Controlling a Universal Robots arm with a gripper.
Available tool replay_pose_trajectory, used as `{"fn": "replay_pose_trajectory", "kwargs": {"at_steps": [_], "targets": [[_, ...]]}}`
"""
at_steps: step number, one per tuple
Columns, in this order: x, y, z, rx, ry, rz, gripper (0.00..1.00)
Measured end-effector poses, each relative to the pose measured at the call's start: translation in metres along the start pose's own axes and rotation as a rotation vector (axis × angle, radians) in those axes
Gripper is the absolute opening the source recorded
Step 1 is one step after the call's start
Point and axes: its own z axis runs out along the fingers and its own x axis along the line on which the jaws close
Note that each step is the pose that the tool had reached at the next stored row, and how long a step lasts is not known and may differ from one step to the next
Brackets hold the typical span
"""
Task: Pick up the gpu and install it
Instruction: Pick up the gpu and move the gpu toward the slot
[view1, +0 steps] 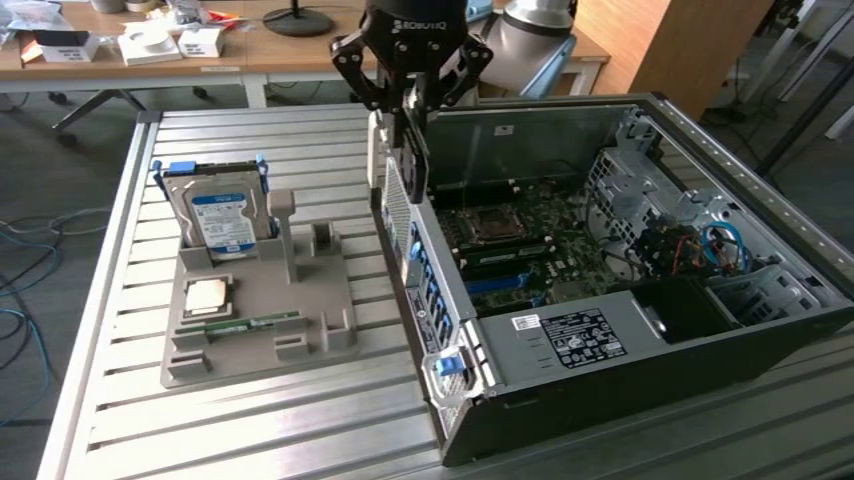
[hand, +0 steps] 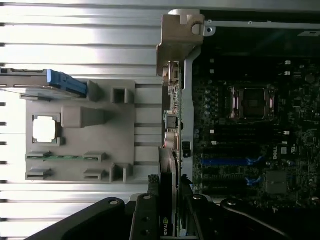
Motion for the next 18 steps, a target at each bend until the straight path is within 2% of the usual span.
{"fn": "replay_pose_trajectory", "kwargs": {"at_steps": [18], "targets": [[-0.066,0.0008,0.0011,0.0,0.0012,0.0,0.26]]}}
